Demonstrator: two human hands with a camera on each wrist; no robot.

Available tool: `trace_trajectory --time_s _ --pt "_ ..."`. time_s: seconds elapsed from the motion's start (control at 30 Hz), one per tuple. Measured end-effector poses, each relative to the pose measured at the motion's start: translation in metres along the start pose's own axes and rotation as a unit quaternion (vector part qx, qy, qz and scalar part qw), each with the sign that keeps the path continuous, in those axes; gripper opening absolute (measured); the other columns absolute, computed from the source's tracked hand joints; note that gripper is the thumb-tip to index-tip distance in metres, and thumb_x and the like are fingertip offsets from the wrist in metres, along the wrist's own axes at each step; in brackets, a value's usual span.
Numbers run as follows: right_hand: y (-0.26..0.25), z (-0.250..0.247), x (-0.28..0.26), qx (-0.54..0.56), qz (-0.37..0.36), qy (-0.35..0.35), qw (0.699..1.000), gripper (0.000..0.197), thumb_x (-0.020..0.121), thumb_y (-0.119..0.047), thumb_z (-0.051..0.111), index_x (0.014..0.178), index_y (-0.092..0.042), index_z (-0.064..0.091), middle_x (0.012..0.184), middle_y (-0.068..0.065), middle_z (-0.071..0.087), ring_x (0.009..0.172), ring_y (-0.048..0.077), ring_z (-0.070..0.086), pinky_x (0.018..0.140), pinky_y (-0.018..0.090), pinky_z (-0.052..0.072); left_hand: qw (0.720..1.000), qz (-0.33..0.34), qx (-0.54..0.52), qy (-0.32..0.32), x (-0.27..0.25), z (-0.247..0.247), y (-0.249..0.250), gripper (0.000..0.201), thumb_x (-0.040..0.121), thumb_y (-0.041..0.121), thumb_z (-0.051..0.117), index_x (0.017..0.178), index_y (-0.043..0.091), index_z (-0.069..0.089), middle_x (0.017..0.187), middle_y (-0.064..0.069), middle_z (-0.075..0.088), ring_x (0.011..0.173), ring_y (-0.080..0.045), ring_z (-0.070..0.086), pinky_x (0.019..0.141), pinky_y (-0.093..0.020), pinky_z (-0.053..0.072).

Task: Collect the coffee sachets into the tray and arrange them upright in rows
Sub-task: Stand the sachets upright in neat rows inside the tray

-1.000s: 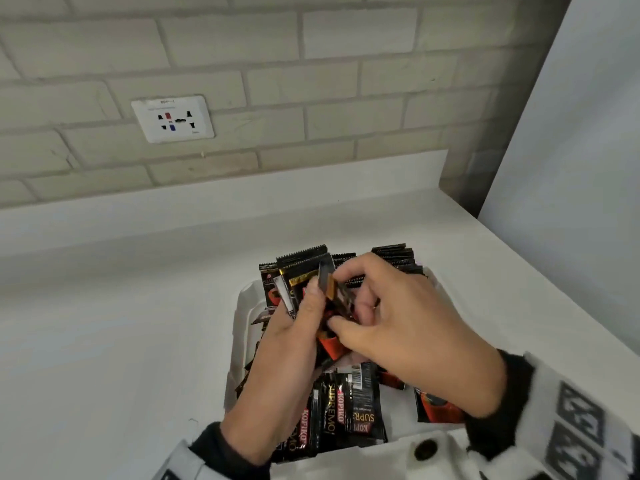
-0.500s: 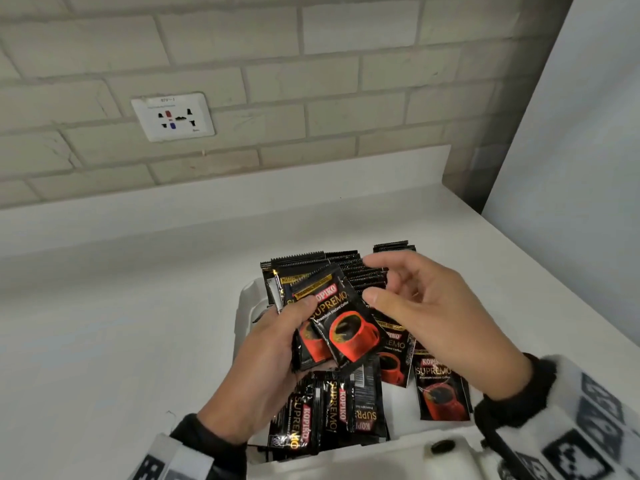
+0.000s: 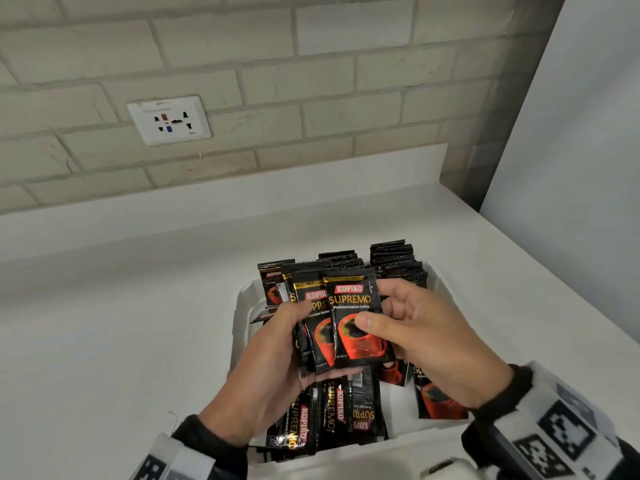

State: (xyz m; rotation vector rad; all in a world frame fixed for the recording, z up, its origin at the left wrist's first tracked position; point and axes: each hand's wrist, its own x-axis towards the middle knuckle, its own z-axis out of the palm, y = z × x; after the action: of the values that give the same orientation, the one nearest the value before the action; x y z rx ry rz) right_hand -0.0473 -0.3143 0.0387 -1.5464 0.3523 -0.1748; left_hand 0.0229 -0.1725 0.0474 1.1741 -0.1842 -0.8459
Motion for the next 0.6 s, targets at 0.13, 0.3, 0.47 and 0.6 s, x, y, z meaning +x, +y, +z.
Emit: trace_trajectory --time_s 0.13,0.3,0.47,0.6 --pt "0.007 0.004 0.002 0.008 0.007 -0.018 1.0 0.036 0.064 -0.023 0.071 0.099 -0.022 0.062 0.093 0.018 0.067 0.084 0.026 0.069 0.068 0.04 0.057 0.998 0.022 0.057 0.023 0.0 -0.003 -0.003 0.015 0.084 0.017 0.053 0.078 0.024 0.065 0.072 -0.002 0.074 0.063 -0.015 0.07 0.058 -0.033 0.053" --pt "0.013 0.005 0.002 0.01 -0.004 -0.003 1.0 0.023 0.072 -0.014 0.071 0.092 -0.022 0.066 0.088 -0.004 0.071 0.082 0.01 0.069 0.066 0.02 0.054 0.991 0.066 0.115 0.016 -0.001 0.0 0.0 0.042 0.083 0.014 0.056 0.06 0.047 0.068 0.07 0.007 0.073 0.064 -0.009 0.07 0.05 -0.024 0.055" --pt "0.011 0.002 0.0 0.038 0.013 0.0 0.999 0.026 0.08 -0.008 0.064 0.103 -0.021 0.064 0.097 -0.001 0.072 0.09 0.015 0.068 0.08 0.034 0.055 0.984 0.103 0.147 -0.006 -0.004 0.004 0.002 0.037 0.073 0.02 0.059 0.06 0.055 0.065 0.072 0.013 0.073 0.067 -0.01 0.071 0.057 -0.029 0.059" --pt "0.01 0.0 -0.002 0.055 0.028 0.007 0.998 0.028 0.081 -0.011 0.063 0.108 -0.017 0.06 0.099 0.003 0.071 0.091 0.019 0.068 0.08 0.039 0.056 0.962 0.139 0.235 -0.012 -0.005 0.001 -0.002 0.026 0.071 0.007 0.071 0.076 0.032 0.064 0.072 0.022 0.069 0.069 -0.005 0.069 0.061 -0.024 0.058"
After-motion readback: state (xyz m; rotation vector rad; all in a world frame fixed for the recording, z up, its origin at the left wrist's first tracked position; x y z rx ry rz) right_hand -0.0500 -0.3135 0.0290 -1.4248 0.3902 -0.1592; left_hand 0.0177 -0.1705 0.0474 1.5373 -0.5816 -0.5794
